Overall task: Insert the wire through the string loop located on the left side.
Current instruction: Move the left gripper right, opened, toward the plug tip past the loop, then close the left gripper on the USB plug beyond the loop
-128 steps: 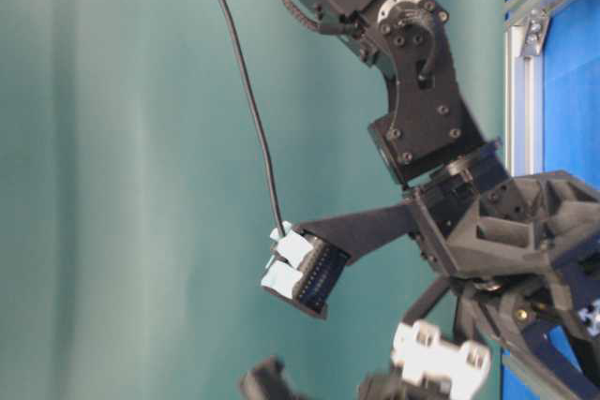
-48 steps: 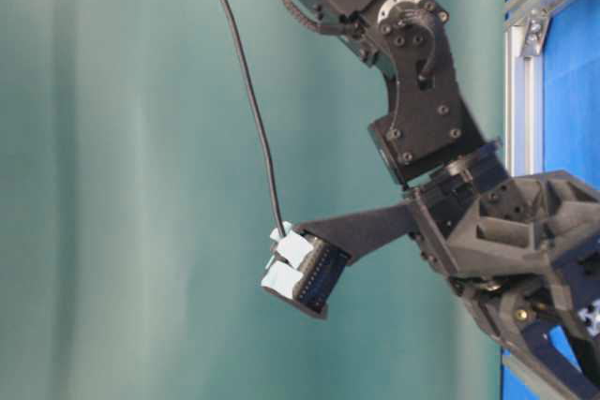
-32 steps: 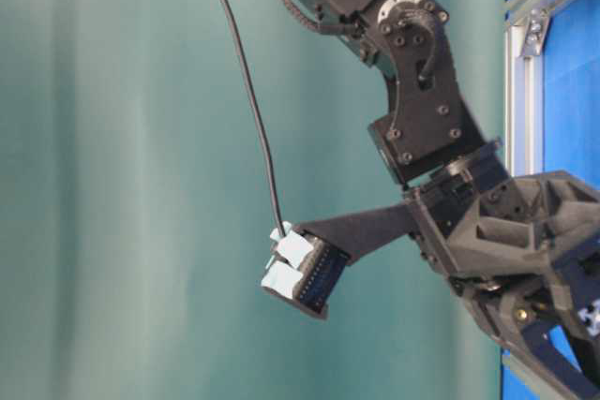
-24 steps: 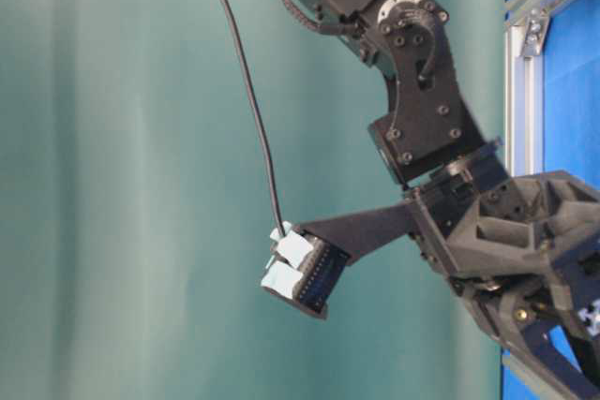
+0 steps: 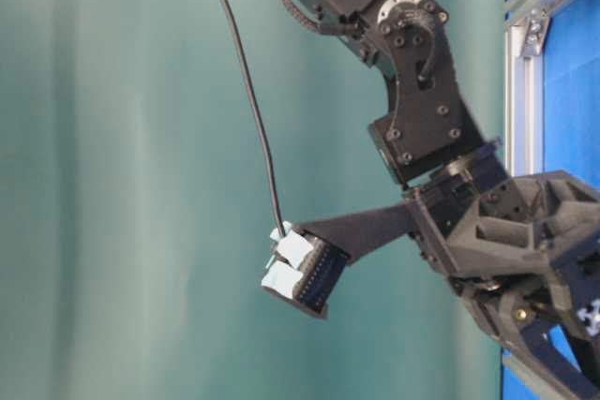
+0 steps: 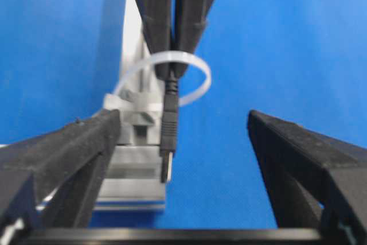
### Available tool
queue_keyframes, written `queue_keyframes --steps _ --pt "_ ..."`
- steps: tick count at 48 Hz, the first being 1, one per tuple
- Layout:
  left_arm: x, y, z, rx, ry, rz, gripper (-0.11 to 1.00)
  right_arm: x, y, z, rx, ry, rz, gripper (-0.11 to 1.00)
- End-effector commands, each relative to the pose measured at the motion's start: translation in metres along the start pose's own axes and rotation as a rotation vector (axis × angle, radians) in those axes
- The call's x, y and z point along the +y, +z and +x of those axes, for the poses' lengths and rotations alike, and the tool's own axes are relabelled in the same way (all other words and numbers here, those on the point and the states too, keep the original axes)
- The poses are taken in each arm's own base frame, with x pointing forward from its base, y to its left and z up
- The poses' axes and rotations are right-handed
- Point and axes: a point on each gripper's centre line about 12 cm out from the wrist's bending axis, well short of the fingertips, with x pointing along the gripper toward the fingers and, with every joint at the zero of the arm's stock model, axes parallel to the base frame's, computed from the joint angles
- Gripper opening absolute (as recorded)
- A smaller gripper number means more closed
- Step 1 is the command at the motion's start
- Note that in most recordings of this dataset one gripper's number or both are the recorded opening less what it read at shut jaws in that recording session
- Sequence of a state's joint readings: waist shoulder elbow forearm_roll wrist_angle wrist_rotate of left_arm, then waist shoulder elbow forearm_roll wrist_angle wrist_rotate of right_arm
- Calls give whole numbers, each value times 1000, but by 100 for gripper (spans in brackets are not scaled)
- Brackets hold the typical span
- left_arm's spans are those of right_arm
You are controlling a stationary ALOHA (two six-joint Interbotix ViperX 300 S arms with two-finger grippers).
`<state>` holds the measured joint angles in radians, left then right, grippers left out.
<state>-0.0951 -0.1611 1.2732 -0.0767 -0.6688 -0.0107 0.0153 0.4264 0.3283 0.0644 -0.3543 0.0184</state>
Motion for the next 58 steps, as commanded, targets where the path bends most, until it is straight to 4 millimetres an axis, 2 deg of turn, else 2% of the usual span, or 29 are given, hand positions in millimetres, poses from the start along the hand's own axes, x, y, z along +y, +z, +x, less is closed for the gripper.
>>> queue_keyframes --steps 1,41,53,58 --pt "-2 4 9 -6 -4 9 89 -1 19 -3 -48 -1 3 0" --pt "-2 4 8 -11 -5 12 87 -1 18 -4 -45 -1 4 0" --pt "-1 3 8 -9 -3 11 84 -1 18 -4 -45 -1 3 0" --pt "-2 4 8 -11 -5 12 79 -1 19 -3 -46 -1 3 0"
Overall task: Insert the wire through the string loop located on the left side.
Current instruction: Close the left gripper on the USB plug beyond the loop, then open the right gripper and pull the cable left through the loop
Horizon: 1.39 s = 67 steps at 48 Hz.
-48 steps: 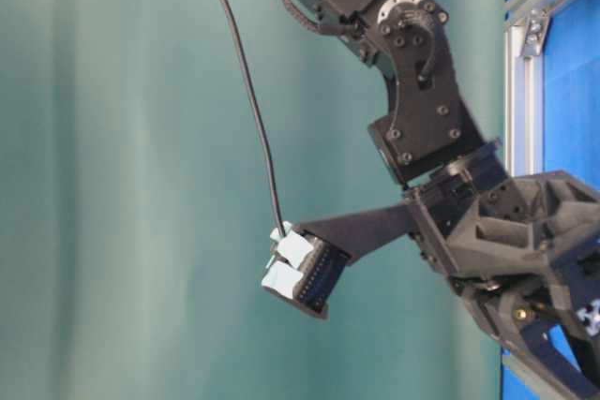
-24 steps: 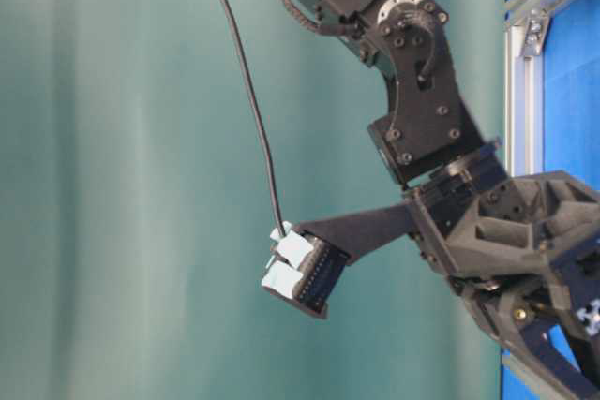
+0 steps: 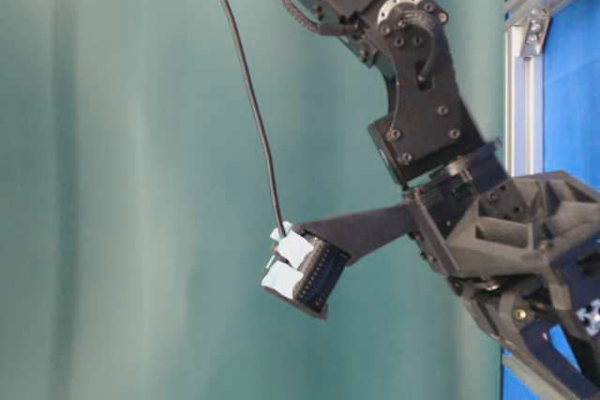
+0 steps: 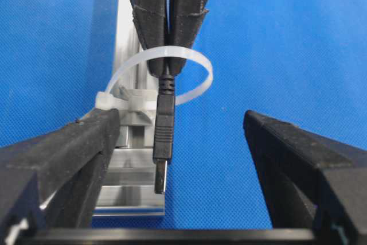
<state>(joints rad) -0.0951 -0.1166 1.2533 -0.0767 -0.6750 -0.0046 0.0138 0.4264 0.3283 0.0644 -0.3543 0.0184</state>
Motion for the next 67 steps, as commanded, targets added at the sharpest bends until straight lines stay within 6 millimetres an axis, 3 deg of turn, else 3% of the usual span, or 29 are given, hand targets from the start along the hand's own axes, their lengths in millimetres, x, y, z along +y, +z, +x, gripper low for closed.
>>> queue_keyframes --steps 1,11,14,42,48,57,60,67 --pt "-1 7 0 -29 -5 4 76 0 18 -4 -43 0 2 0" --pt "-1 7 1 -29 -6 7 18 0 17 -3 -32 0 2 0" --pt "-1 7 1 -26 -6 7 7 0 16 -3 -28 0 2 0" --pt "-1 5 1 -17 -6 6 7 0 14 -3 -3 -1 11 2" --pt "-1 5 0 -17 -6 6 7 -1 13 -3 1 -4 25 24" --pt "-1 6 0 -17 -6 6 7 -1 11 -4 17 -8 36 82" --pt "-1 5 0 -17 -5 5 7 -1 11 -4 17 -10 42 95" --pt "-1 5 0 -17 -5 5 7 -1 11 -4 18 -10 42 93"
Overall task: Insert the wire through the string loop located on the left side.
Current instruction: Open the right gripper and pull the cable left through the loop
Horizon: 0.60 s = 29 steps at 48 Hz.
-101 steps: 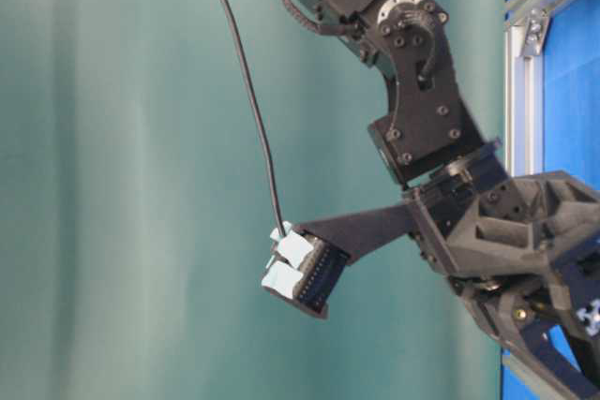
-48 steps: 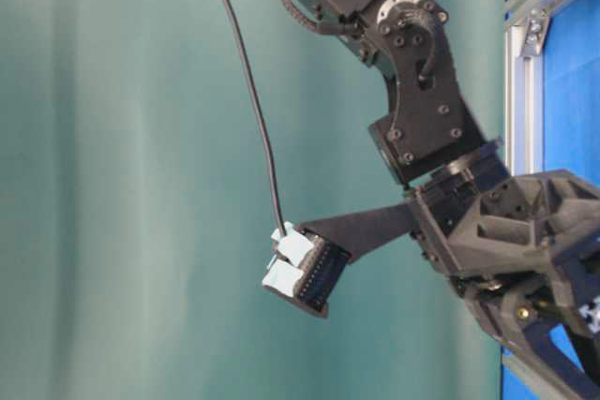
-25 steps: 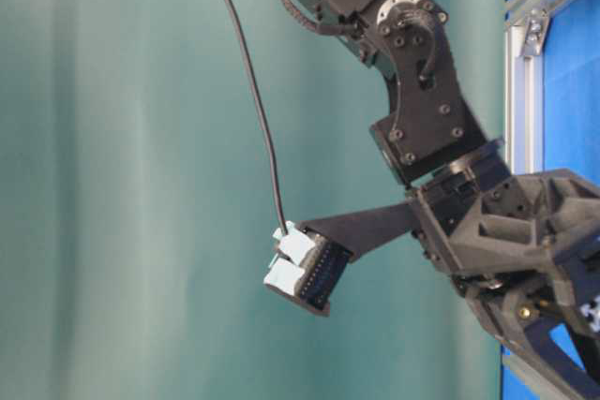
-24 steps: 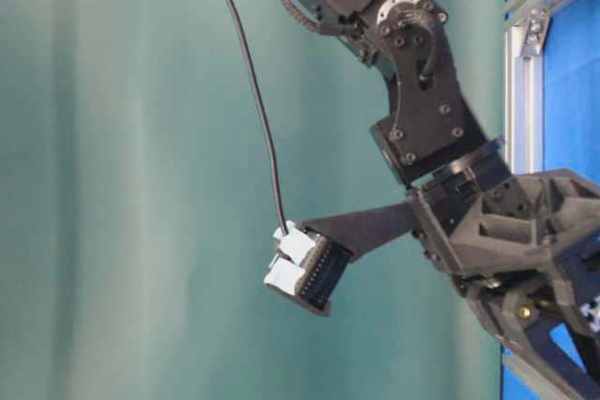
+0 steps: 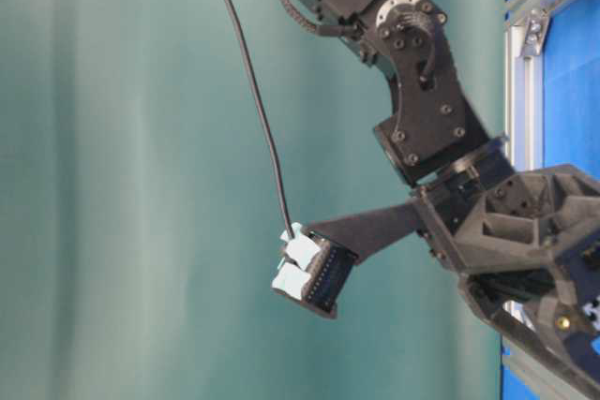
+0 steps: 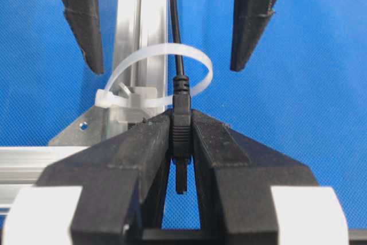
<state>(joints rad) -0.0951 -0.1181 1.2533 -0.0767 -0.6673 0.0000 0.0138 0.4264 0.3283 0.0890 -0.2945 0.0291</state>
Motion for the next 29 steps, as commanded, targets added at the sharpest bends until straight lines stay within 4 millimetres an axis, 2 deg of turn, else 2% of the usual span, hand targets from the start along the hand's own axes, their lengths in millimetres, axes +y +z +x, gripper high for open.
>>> queue_keyframes --steps 1,12,29 --pt "-1 6 0 -21 -4 1 7 0 18 -5 -41 1 8 93" --pt "-1 5 -16 0 -8 -4 7 0 15 -7 -34 0 8 94" --pt "-1 11 -65 24 -26 -32 7 0 16 -10 -35 0 8 94"
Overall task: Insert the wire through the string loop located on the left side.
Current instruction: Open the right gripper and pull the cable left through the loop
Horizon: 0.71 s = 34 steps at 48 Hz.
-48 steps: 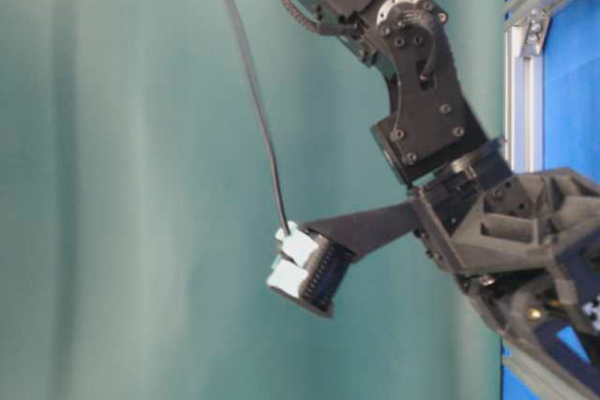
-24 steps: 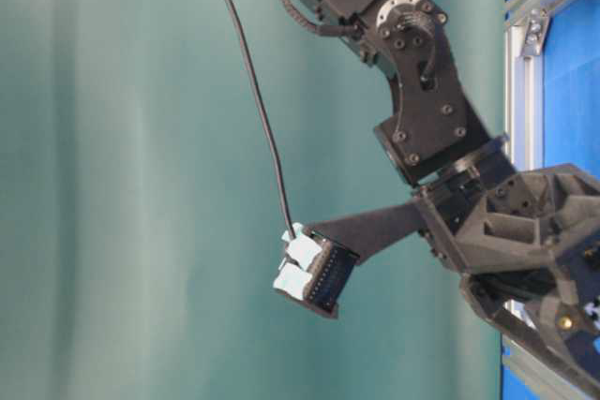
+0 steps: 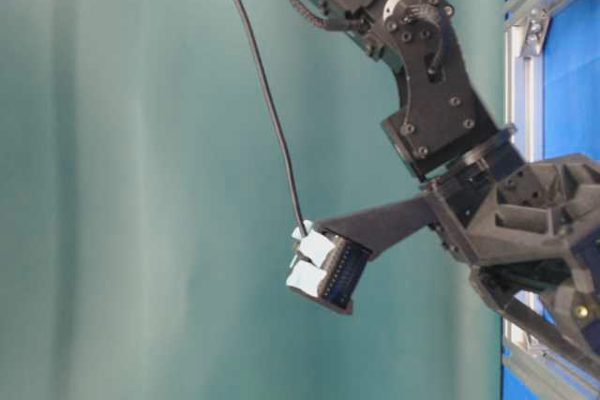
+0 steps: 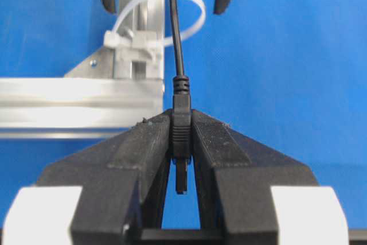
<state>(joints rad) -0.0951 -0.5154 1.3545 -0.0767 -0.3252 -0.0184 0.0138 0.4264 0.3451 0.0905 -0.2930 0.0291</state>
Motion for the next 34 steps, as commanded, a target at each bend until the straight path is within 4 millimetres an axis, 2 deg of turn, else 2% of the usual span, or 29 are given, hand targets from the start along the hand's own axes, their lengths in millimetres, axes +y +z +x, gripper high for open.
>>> queue_keyframes --steps 1,19,34 --pt "-1 6 -12 -26 -9 -3 7 1 23 -9 -54 2 9 94" --pt "-5 29 -66 -119 -45 -7 7 1 23 -9 -55 2 6 94" --pt "-6 42 -92 -149 -54 3 7 1 26 -8 -66 3 6 94"
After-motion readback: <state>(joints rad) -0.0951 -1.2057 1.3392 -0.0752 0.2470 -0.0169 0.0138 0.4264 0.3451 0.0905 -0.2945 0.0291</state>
